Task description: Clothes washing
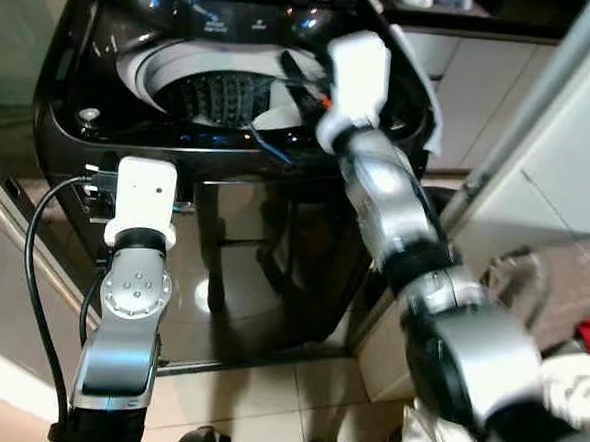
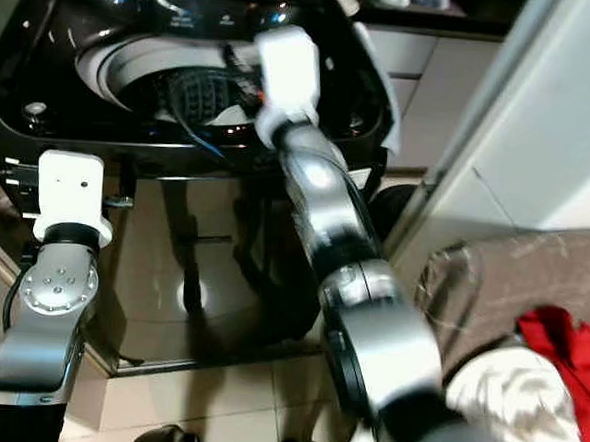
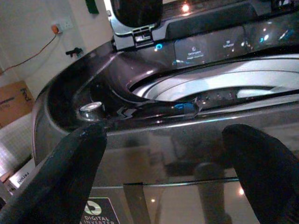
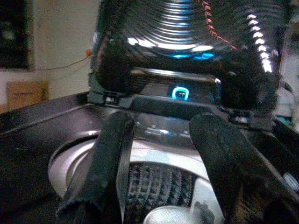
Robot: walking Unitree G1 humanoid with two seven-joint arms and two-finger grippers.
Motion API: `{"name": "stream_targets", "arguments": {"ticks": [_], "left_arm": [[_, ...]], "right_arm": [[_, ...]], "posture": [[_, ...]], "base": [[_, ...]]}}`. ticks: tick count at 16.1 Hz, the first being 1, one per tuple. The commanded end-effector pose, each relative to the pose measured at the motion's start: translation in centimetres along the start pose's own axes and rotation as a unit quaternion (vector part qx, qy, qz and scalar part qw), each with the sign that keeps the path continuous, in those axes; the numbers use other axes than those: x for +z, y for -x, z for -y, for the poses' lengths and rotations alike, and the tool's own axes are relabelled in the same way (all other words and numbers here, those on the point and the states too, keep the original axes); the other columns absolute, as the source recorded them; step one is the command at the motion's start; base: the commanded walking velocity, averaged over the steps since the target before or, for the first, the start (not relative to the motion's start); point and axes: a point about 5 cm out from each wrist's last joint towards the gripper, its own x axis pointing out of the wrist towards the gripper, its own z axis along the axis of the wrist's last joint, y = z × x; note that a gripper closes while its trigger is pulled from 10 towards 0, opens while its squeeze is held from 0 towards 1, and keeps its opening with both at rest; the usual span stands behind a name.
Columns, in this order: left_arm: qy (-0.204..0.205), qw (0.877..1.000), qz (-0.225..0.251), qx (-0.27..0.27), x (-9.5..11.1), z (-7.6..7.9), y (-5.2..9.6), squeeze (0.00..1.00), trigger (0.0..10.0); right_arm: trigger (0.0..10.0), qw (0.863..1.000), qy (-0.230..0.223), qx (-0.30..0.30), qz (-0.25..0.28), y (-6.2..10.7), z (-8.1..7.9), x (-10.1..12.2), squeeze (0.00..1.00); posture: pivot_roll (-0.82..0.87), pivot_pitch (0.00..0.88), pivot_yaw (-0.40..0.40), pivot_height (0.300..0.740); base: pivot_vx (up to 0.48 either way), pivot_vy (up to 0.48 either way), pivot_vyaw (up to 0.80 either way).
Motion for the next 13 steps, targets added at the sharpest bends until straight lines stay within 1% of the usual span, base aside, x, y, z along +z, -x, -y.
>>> {"name": "stream_targets", "arguments": {"ticks": [1,2,4,6,7,8,9,10,11,12,13], "left_arm": [[0.003,1.000,0.018,-0.006,0.6,0.5,-0.1,0.00,10.0],[-0.003,0.999,0.041,-0.012,1.2,0.6,-0.1,0.00,10.0],[-0.017,0.996,0.081,-0.023,2.4,0.7,-0.3,0.00,10.0],[-0.032,0.996,0.083,-0.021,2.3,0.8,-0.6,0.00,10.0],[-0.031,0.996,0.080,-0.021,2.2,0.9,-0.8,0.00,10.0],[-0.017,0.998,0.063,-0.021,1.7,1.2,-0.9,0.00,10.0],[0.004,1.000,0.023,-0.017,0.5,1.4,-1.1,0.00,10.0],[0.007,1.000,0.000,-0.017,-0.3,1.5,-1.2,0.00,10.0],[0.023,1.000,-0.013,-0.016,-0.8,1.4,-1.2,0.00,10.0],[0.015,1.000,-0.009,-0.013,-0.8,1.3,-1.2,0.00,10.0],[0.012,1.000,-0.011,-0.010,-0.8,1.2,-1.2,0.00,10.0]], "right_arm": [[10.0,0.999,0.003,-0.011,0.048,0.7,1.0,1.6,0.00],[10.0,0.998,-0.007,-0.035,0.059,2.7,1.7,1.5,0.00],[10.0,0.994,0.031,-0.082,0.070,6.3,3.5,1.4,0.00],[10.0,0.994,0.023,-0.094,0.043,7.4,4.0,0.2,0.00],[10.0,0.995,0.024,-0.095,0.030,7.8,3.9,-0.2,0.00],[10.0,0.995,0.006,-0.096,-0.015,8.4,3.9,-1.7,0.00],[10.0,0.992,-0.022,-0.105,-0.074,9.1,3.9,-4.0,0.00],[10.0,0.988,-0.038,-0.108,-0.104,9.5,3.9,-5.1,0.00],[10.0,0.987,-0.038,-0.117,-0.108,9.4,4.0,-5.3,0.00],[10.0,0.988,-0.029,-0.110,-0.105,9.2,3.9,-5.2,0.00],[10.0,0.988,-0.030,-0.107,-0.104,9.1,3.8,-5.1,0.00]], "posture": [[0.03,0.003,-0.072,0.740],[0.03,0.000,-0.070,0.740],[0.02,0.000,-0.062,0.740],[0.01,0.000,-0.054,0.740],[0.01,0.000,-0.050,0.740],[0.01,0.000,-0.049,0.740],[0.01,0.000,-0.046,0.740],[0.01,0.000,-0.046,0.740],[0.01,0.000,-0.048,0.740],[0.01,0.000,-0.048,0.740],[0.01,0.000,-0.046,0.740]], "base": [[0.000,0.000,0.00],[0.000,0.000,0.00],[0.000,0.000,0.00],[0.000,0.000,0.00],[0.000,0.000,0.00],[0.000,0.000,0.00],[0.000,0.000,0.00],[0.000,0.000,0.00],[0.000,0.000,0.00],[0.000,0.000,0.00],[0.000,0.000,0.00]]}}
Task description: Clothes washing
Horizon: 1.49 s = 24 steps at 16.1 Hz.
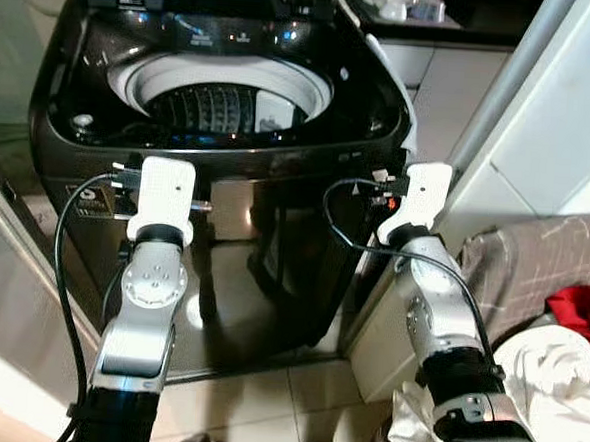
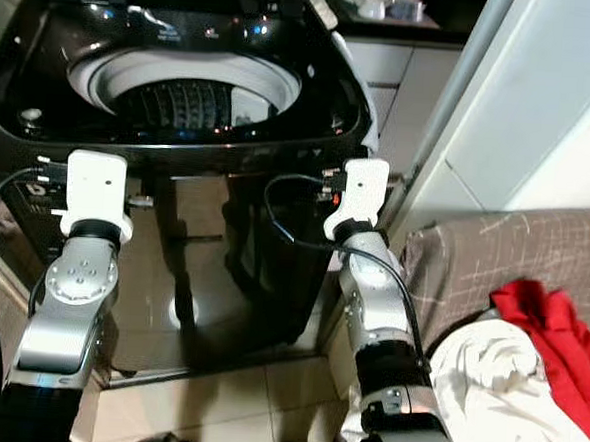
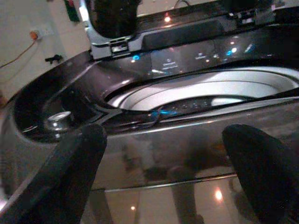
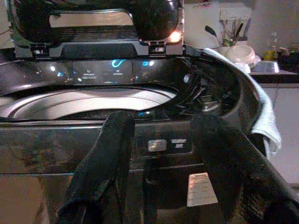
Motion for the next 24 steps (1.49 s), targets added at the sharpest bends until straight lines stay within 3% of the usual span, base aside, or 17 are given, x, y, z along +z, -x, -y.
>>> {"name": "stream_targets", "arguments": {"ticks": [1,7,10,16,24], "left_arm": [[0.005,1.000,-0.003,0.009,0.0,0.0,-0.1,0.00,10.0],[0.019,1.000,0.003,0.012,0.4,0.4,-0.2,0.00,10.0],[0.017,1.000,0.005,0.011,0.5,0.5,-0.2,0.00,10.0],[0.010,1.000,0.012,0.004,0.4,0.5,-0.2,0.00,10.0],[0.021,0.998,-0.011,-0.061,-1.1,1.4,-0.4,0.00,10.0]], "right_arm": [[10.0,1.000,-0.002,0.004,0.002,-0.6,-0.1,0.6,0.00],[10.0,0.998,-0.002,0.023,-0.054,-0.9,-0.4,-1.0,0.00],[10.0,0.998,-0.023,0.024,-0.059,-1.1,-0.3,-1.1,0.00],[10.0,0.998,0.014,0.021,-0.059,-0.8,-0.4,-1.6,0.00],[10.0,0.996,0.075,-0.013,-0.042,-0.1,0.7,-1.9,0.00]], "posture": [[0.01,0.000,-0.047,0.740],[0.00,0.000,-0.050,0.740],[0.01,0.000,-0.052,0.740],[0.02,0.000,-0.054,0.740],[0.00,0.000,-0.038,0.740]], "base": [[-0.307,0.000,0.00],[-0.315,0.000,0.00],[-0.311,0.000,0.36],[-0.049,0.000,0.30],[0.000,0.000,-0.70]]}}
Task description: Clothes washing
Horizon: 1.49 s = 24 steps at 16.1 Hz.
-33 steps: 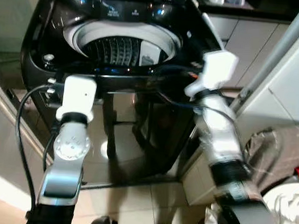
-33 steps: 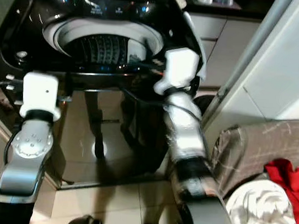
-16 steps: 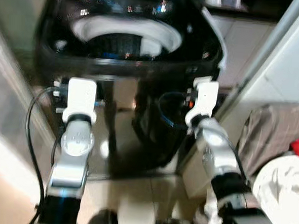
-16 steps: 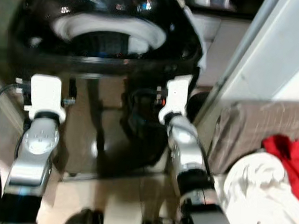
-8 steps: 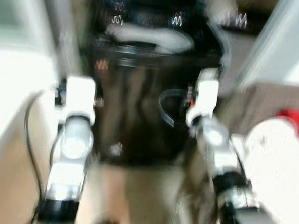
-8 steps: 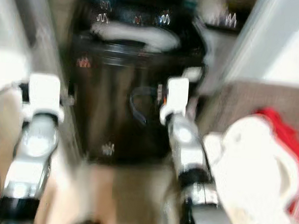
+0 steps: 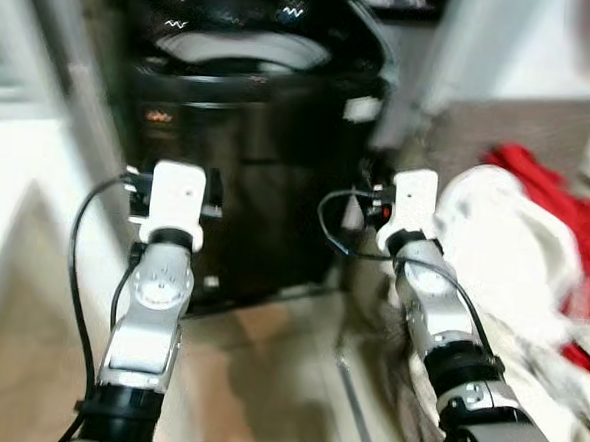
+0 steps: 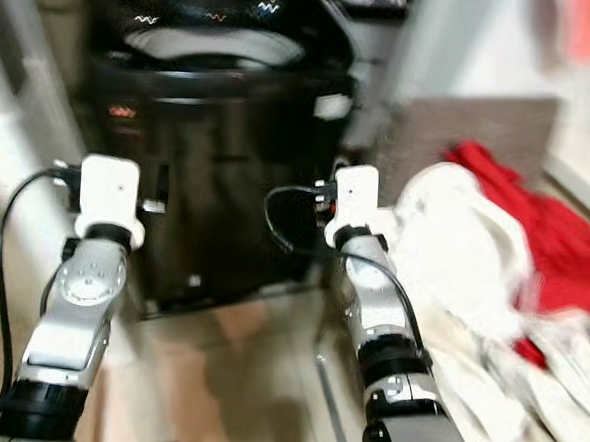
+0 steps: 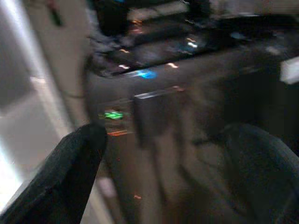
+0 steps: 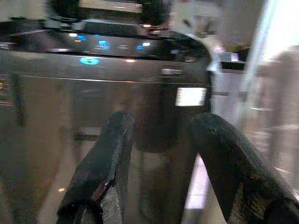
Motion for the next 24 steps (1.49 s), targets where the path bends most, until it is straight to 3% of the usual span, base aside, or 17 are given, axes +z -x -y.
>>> {"name": "stream_targets", "arguments": {"ticks": [1,3,5,6,8,9,11,14,16,17,20,21,22,24], "left_arm": [[0.009,1.000,0.002,-0.020,0.1,0.2,-0.3,0.00,10.0],[0.037,0.998,-0.008,-0.055,-0.4,0.5,-0.1,0.00,10.0],[0.058,0.994,-0.013,-0.087,-1.0,0.3,-0.1,0.00,10.0],[0.076,0.992,-0.011,-0.100,-1.3,0.0,-0.2,0.00,10.0],[0.102,0.990,-0.014,-0.099,-1.7,-0.8,-0.7,0.00,10.0],[0.100,0.990,-0.017,-0.101,-1.8,-0.9,-0.9,0.00,10.0],[0.053,0.987,-0.011,-0.150,-1.7,-0.1,-0.8,0.00,10.0],[0.047,0.984,0.004,-0.169,-1.1,0.6,-1.2,0.00,10.0],[0.048,0.982,0.013,-0.183,-0.7,1.2,-1.2,0.00,10.0],[0.032,0.982,0.016,-0.183,-0.7,1.3,-1.3,0.00,10.0],[0.044,0.981,0.022,-0.189,-0.4,1.8,-1.4,0.00,10.0],[0.053,0.980,0.022,-0.188,-0.4,1.8,-1.5,0.00,10.0],[0.058,0.981,0.022,-0.186,-0.5,1.7,-1.5,0.00,10.0],[0.049,0.979,0.026,-0.195,-0.3,2.0,-1.5,0.00,10.0]], "right_arm": [[10.0,1.000,0.004,-0.012,-0.007,0.2,0.2,-0.4,0.00],[10.0,0.999,0.009,-0.044,-0.001,0.5,1.2,-0.4,0.00],[10.0,0.993,0.018,-0.114,0.024,1.5,3.5,0.1,0.00],[10.0,0.985,-0.003,-0.170,0.026,2.5,5.3,-0.1,0.00],[10.0,0.975,-0.049,-0.217,0.004,3.8,6.9,-1.3,0.00],[10.0,0.974,-0.055,-0.220,0.001,4.2,7.1,-1.6,0.00],[10.0,0.976,-0.058,-0.210,0.007,5.1,6.5,-1.8,0.00],[10.0,0.975,-0.063,-0.214,0.011,5.2,6.3,-1.6,0.00],[10.0,0.973,-0.060,-0.221,0.000,5.0,6.8,-1.5,0.00],[10.0,0.977,-0.047,-0.209,-0.010,4.3,6.6,-1.3,0.00],[10.0,0.983,-0.004,-0.183,-0.008,3.1,6.0,-0.6,0.00],[10.0,0.983,-0.012,-0.183,0.007,2.9,5.9,-0.1,0.42],[10.0,0.982,-0.018,-0.189,-0.001,2.9,6.1,-0.2,1.00],[10.0,0.980,-0.030,-0.198,-0.012,2.8,6.2,-0.6,1.00]], "posture": [[-0.01,0.000,-0.039,0.740],[-0.01,0.000,-0.040,0.740],[-0.02,0.000,-0.043,0.740],[-0.02,0.000,-0.042,0.740],[-0.03,0.000,-0.039,0.740],[-0.03,0.000,-0.036,0.740],[-0.05,0.000,-0.024,0.740],[-0.06,0.000,-0.017,0.740],[-0.06,0.000,-0.017,0.740],[-0.08,0.000,-0.001,0.740],[-0.08,0.000,0.001,0.740],[-0.08,0.000,0.002,0.740],[-0.08,0.000,0.001,0.740],[-0.08,0.000,0.002,0.740]], "base": [[0.000,0.000,-0.76],[0.000,0.000,-0.76],[0.000,0.000,-0.76],[0.000,0.000,-0.76],[0.000,0.000,-0.76],[0.000,0.000,-0.76],[0.000,0.000,-0.73],[0.000,0.000,-0.72],[0.000,0.000,-0.69],[0.000,0.000,0.00],[0.000,0.000,0.00],[0.000,0.000,0.00],[0.000,0.000,0.00],[0.000,0.000,0.00]]}}
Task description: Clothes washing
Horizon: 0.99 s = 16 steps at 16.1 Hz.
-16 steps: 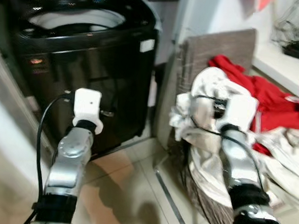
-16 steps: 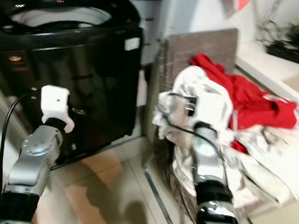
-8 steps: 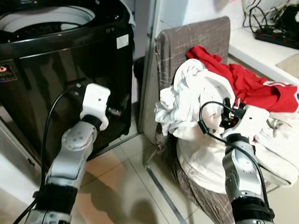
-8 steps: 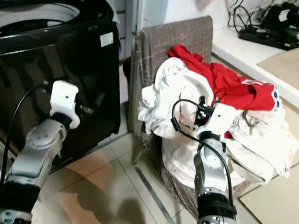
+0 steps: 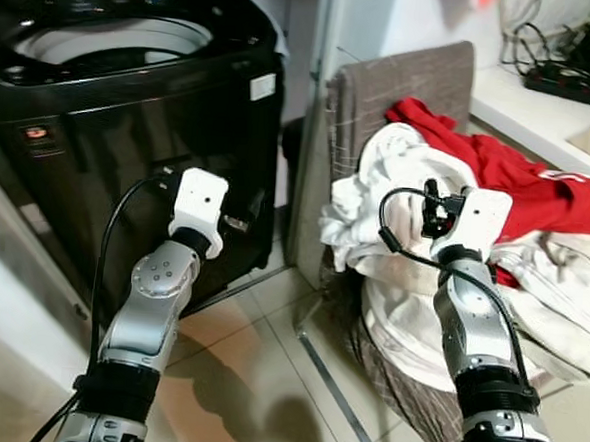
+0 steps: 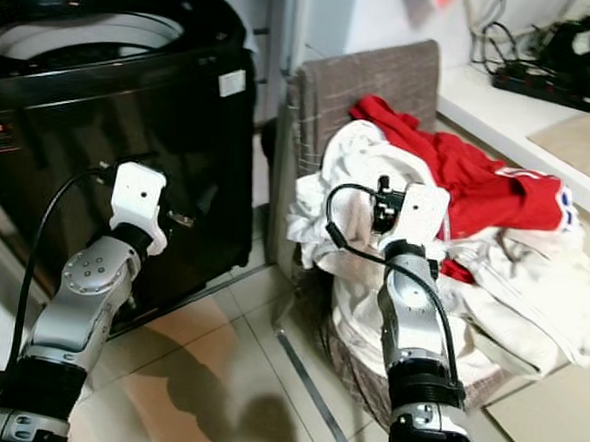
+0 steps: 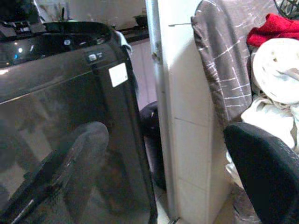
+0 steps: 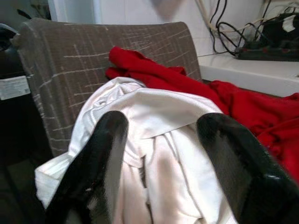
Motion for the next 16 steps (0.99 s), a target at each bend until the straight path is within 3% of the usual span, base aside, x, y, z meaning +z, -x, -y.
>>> {"name": "stream_targets", "arguments": {"ticks": [1,9,10,12,13,15,16], "left_arm": [[-0.005,1.000,0.010,-0.011,0.6,0.3,-0.5,0.00,10.0],[-0.006,0.999,-0.001,-0.038,-0.2,0.7,-0.5,0.00,10.0],[0.005,0.999,-0.012,-0.033,-0.9,0.6,-0.1,0.00,10.0],[0.068,0.997,-0.021,-0.007,-1.5,0.2,0.3,0.00,10.0],[0.121,0.992,-0.030,0.026,-1.9,-0.5,0.6,0.00,10.0],[0.135,0.989,-0.034,0.043,-2.2,-1.3,0.9,0.00,10.0],[0.120,0.992,-0.025,0.039,-2.0,-1.6,0.9,0.00,10.0]], "right_arm": [[10.0,1.000,-0.014,-0.013,-0.001,-0.4,0.3,0.3,1.00],[10.0,1.000,-0.008,-0.014,-0.003,-0.6,0.3,0.1,1.00],[10.0,1.000,-0.007,-0.005,-0.006,-0.6,0.1,0.0,1.00],[10.0,1.000,-0.005,0.001,-0.007,-0.6,-0.1,-0.2,1.00],[10.0,1.000,-0.013,-0.010,-0.003,-0.4,0.3,-0.2,1.00],[10.0,0.999,-0.034,-0.027,0.001,0.3,1.2,-0.5,1.00],[10.0,0.999,-0.033,-0.025,0.006,1.0,1.5,-0.8,1.00]], "posture": [[-0.08,0.000,0.002,0.740],[-0.10,0.000,0.016,0.740],[-0.10,0.000,0.013,0.740],[-0.09,0.000,0.012,0.740],[-0.09,0.000,0.010,0.740],[-0.09,0.000,0.011,0.740],[-0.09,0.000,0.009,0.740]], "base": [[0.000,0.000,0.00],[0.000,0.000,0.00],[0.000,0.000,0.00],[0.000,0.000,0.00],[0.000,0.000,0.00],[0.000,0.000,0.00],[0.000,0.000,0.00]]}}
